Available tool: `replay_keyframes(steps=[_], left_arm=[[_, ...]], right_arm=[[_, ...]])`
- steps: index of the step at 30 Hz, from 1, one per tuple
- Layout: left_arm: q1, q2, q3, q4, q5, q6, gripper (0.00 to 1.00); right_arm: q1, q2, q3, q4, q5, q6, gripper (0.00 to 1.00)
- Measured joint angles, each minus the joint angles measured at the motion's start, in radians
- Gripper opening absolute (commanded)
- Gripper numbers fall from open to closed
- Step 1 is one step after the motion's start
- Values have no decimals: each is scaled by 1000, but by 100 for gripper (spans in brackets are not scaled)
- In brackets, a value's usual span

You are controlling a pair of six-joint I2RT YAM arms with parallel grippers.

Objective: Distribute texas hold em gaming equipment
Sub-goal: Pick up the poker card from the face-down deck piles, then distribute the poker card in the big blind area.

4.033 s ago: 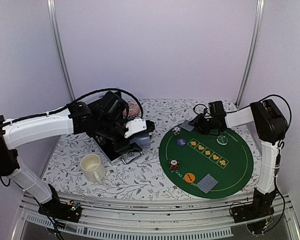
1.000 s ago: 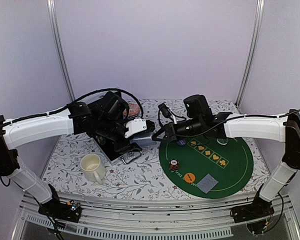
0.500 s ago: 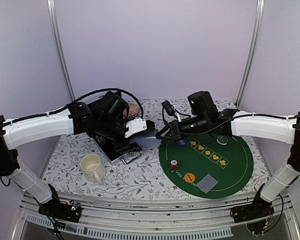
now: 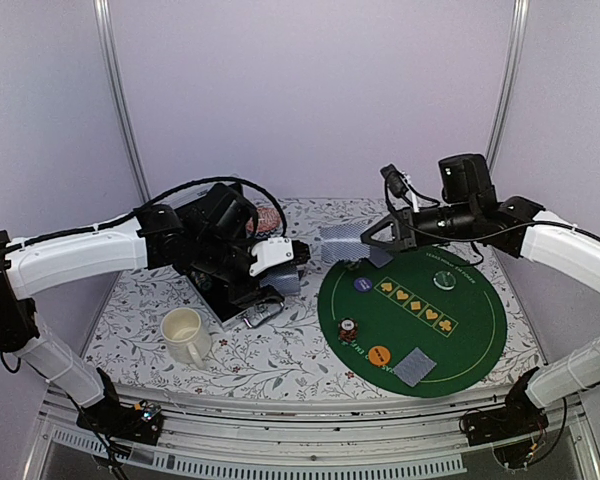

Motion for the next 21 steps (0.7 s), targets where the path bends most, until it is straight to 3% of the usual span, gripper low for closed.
replay_keyframes(steps=[10, 21], left_arm=[[0, 0, 0, 0, 0, 0, 60], [0, 0, -11, 6, 4, 5, 60]], right_arm=[[-109, -55, -74, -473, 105, -138, 2], [-103, -42, -280, -655, 111, -117, 2]])
